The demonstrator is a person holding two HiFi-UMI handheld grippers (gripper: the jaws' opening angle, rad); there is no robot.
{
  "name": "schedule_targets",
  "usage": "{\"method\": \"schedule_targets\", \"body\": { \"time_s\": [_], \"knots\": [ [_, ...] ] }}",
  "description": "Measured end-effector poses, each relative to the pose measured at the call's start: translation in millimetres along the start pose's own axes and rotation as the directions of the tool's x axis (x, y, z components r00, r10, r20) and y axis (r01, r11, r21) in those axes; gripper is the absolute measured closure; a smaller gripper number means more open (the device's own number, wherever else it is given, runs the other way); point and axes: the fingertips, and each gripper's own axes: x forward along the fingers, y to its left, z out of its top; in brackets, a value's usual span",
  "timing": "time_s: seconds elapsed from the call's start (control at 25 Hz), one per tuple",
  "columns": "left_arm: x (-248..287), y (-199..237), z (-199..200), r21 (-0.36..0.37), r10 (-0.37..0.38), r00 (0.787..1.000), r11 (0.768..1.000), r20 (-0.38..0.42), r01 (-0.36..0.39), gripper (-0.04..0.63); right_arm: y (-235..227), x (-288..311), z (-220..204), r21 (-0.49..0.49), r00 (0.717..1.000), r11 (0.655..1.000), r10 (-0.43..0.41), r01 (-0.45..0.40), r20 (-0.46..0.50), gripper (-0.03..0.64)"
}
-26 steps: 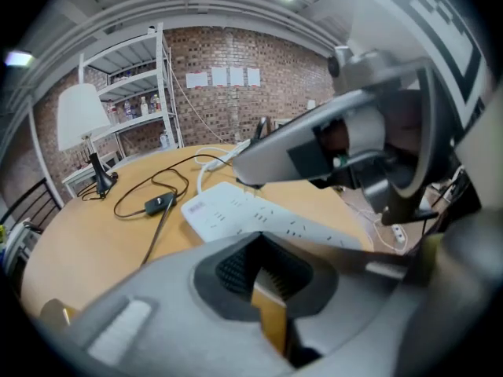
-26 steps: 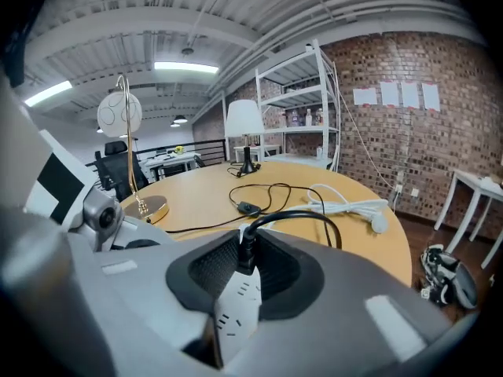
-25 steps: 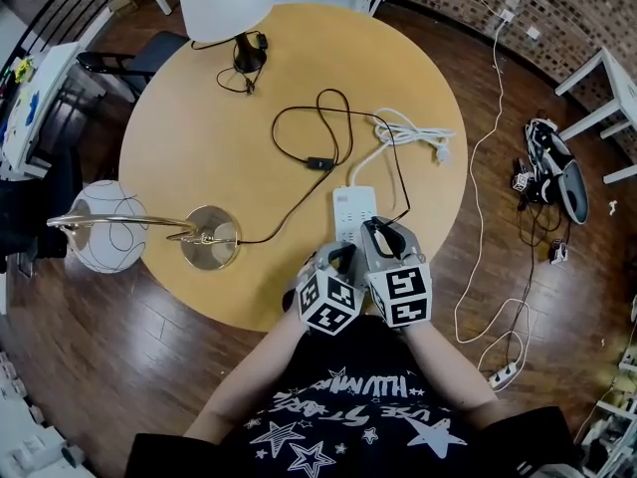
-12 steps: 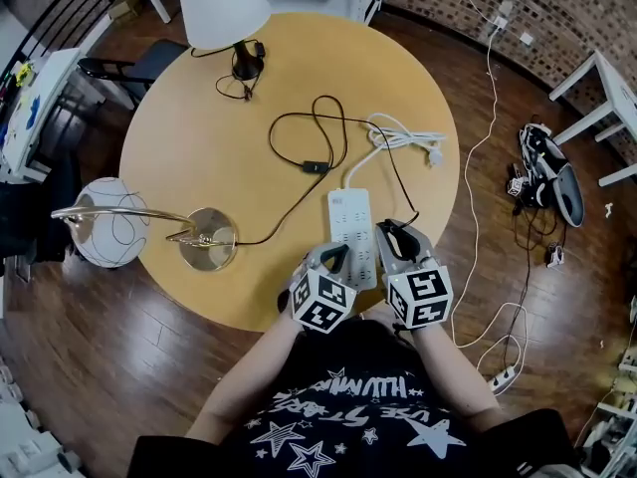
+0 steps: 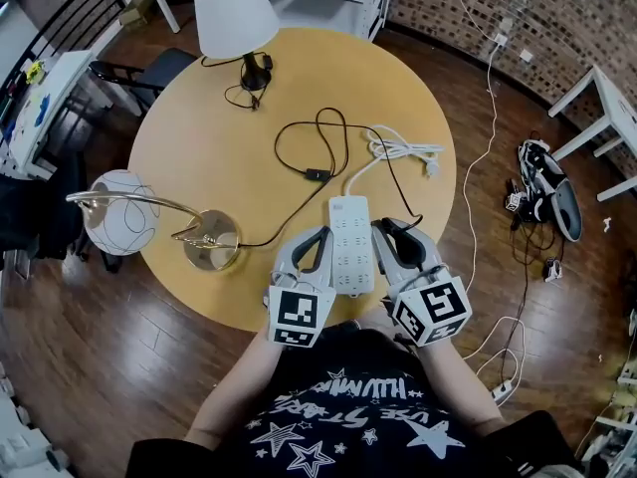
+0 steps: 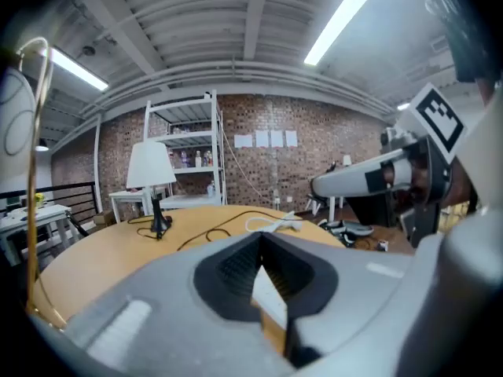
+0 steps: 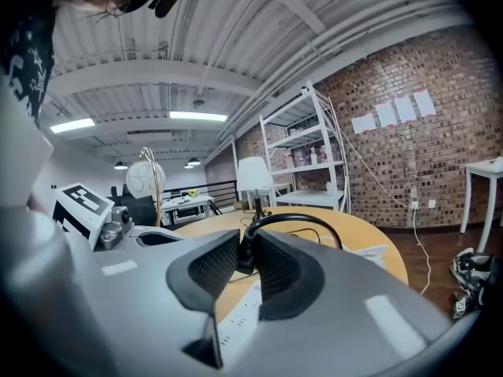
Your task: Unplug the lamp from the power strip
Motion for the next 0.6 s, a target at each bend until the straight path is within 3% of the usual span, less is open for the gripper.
{"method": "schedule_targets", "body": {
  "time_s": [0.12, 0.28, 0.6],
  "knots": [
    [-18, 3, 28, 0.006, 0.027, 0.996, 1.000, 0.085, -0.027, 0.594, 11, -9, 28, -0.015, 0.997, 0.999, 0.039, -0.038, 0.063, 0.552],
    [-34, 3, 45, -0.007, 0.055, 0.989, 0.998, 0.136, -0.054, 0.594, 28, -16, 49, -0.008, 0.984, 0.992, 0.129, -0.129, 0.123, 0.552],
    [-46, -1, 41, -0.010, 0.078, 0.989, 0.997, 0.128, -0.077, 0.594, 27, -12, 25, -0.010, 0.989, 0.991, 0.137, -0.137, 0.060, 0.552]
  ]
}}
